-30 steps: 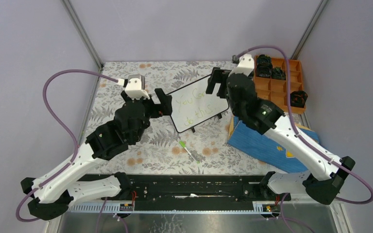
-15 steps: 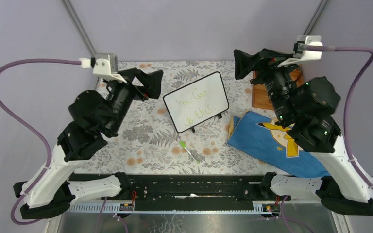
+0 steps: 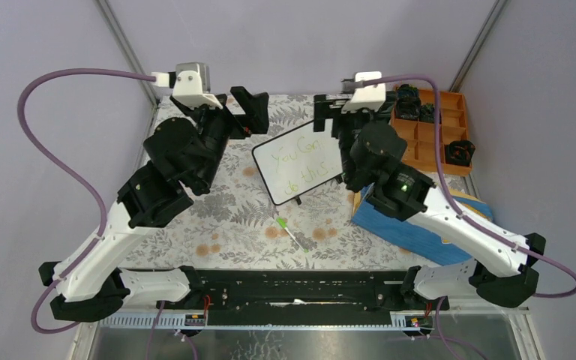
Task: Write a sentence on the whiteboard
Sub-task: Reset both arms
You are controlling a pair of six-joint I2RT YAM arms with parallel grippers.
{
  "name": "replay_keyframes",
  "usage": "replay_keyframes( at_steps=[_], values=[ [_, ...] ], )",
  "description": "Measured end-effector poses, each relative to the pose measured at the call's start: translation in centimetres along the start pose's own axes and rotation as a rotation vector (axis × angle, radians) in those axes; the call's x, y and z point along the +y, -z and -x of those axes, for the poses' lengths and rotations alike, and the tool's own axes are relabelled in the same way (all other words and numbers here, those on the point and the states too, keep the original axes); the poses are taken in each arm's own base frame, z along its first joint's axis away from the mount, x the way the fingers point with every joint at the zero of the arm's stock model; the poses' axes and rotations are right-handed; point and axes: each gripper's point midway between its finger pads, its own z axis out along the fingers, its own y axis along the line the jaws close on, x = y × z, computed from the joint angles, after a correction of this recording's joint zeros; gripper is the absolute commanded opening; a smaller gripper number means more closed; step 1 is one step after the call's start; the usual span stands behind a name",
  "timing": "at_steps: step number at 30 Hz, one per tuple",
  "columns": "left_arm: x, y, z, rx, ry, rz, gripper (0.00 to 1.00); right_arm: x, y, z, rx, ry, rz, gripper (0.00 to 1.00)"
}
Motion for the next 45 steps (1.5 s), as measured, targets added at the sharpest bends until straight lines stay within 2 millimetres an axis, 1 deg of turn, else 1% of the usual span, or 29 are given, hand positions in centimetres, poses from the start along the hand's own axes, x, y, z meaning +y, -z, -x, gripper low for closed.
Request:
replay_keyframes(
  at_steps=[2,5,7,8,10,17,18,21,23,24,29,31,34,38,42,45],
  values=[
    [0.1,-0.2,-1.0,0.020,-0.009,0.006,0.99,-1.1,-0.8,-1.4,0.041,-0.028,-0.013,1.00],
    [0.2,-0.2,-1.5,0.028,-0.011,0.011,0.99,-5.3,-2.2,-3.1,0.102,-0.105,-0.086,1.00],
    [0.2,-0.2,-1.4,0.026,-0.009,0.011,0.99,-8.1,-2.0,-3.3,0.117,-0.153,-0.138,1.00],
    [0.2,-0.1,-1.2,0.024,-0.007,0.010,0.99,-8.7,-1.6,-3.1,0.114,-0.172,-0.140,1.00],
    [0.1,0.0,-0.6,0.014,0.000,0.007,0.99,-9.7,-0.5,-2.2,0.094,-0.214,-0.130,1.00],
    [-0.9,0.3,3.1,-0.049,0.047,-0.032,0.99,-14.0,3.7,3.2,-0.061,-0.351,-0.092,1.00],
    [-1.0,0.3,3.4,-0.055,0.051,-0.039,0.99,-14.8,4.3,4.0,-0.088,-0.361,-0.090,1.00],
    [-1.3,0.2,3.4,-0.056,0.051,-0.048,0.99,-15.8,5.3,5.5,-0.137,-0.376,-0.078,1.00],
    [-1.4,0.0,3.0,-0.051,0.044,-0.049,0.99,-15.9,5.5,5.7,-0.147,-0.367,-0.069,1.00],
    [-1.4,-0.1,2.7,-0.047,0.040,-0.049,0.99,-15.7,5.4,5.5,-0.145,-0.358,-0.061,1.00],
    [-1.4,-0.5,1.4,-0.025,0.010,-0.044,0.99,-13.8,4.9,2.5,-0.100,-0.281,-0.005,1.00],
    [-1.4,-0.5,1.4,-0.025,0.005,-0.044,0.99,-13.0,4.9,1.6,-0.092,-0.264,0.037,1.00],
    [-1.3,-0.2,1.8,-0.035,0.011,-0.047,0.99,-11.7,5.3,1.2,-0.102,-0.258,0.115,1.00],
    [-0.9,0.4,2.5,-0.057,0.029,-0.053,0.99,-10.7,6.3,2.0,-0.147,-0.285,0.213,1.00],
    [-0.5,1.0,2.9,-0.077,0.045,-0.063,0.99,-10.6,7.2,3.5,-0.196,-0.324,0.265,1.00],
    [-0.4,1.1,2.9,-0.083,0.051,-0.064,0.99,-10.4,7.5,4.0,-0.214,-0.337,0.288,1.00]
  ],
)
